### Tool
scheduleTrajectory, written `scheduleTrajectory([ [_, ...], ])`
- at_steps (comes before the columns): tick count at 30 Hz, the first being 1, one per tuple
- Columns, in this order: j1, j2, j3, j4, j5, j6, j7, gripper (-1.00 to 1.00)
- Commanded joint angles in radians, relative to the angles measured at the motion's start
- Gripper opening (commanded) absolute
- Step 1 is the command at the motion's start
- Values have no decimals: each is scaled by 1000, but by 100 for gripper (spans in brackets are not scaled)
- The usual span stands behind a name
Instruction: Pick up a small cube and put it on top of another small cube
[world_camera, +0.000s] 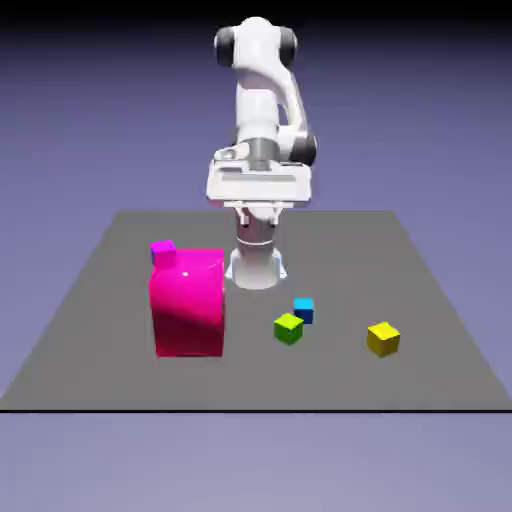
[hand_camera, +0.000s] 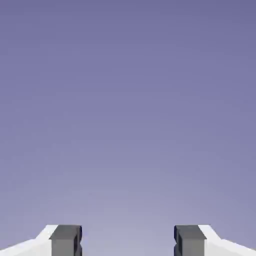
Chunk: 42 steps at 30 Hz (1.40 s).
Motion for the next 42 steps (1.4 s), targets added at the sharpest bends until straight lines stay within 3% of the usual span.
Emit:
scheduleTrajectory([
  [1,36,-13,-36,4,-18,-26,-39,0],
  [42,1522,-566,-1491,182,-765,-1100,-1634,0],
])
